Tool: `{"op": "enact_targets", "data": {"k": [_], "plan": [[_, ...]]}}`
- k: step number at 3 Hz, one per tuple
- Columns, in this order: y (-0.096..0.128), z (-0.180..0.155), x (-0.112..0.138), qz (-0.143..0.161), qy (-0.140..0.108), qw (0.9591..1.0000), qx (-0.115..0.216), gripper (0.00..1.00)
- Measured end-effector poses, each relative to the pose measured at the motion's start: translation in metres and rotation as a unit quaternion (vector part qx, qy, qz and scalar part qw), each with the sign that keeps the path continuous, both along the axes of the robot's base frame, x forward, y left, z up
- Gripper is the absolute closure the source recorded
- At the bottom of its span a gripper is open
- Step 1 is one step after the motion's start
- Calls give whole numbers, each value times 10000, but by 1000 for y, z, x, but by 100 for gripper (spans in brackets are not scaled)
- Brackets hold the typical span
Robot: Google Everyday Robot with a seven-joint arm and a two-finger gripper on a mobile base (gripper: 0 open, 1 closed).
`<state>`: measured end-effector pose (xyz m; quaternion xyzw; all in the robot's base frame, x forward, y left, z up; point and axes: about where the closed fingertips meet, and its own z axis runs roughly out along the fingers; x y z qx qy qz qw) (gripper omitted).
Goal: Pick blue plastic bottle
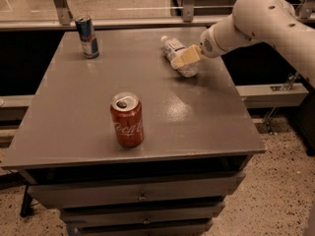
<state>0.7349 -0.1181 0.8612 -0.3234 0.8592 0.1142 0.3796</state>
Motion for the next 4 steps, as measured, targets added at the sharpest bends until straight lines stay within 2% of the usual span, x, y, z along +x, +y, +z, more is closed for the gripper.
{"op": "enact_targets", "data": {"k": [2,3,4], "plan": [[-2,-7,-1,-148,149,9996,168,63],[-7,10,-3,-130,77,9993,337,86],[-15,51,-10,-6,-195,9971,740,100]]}}
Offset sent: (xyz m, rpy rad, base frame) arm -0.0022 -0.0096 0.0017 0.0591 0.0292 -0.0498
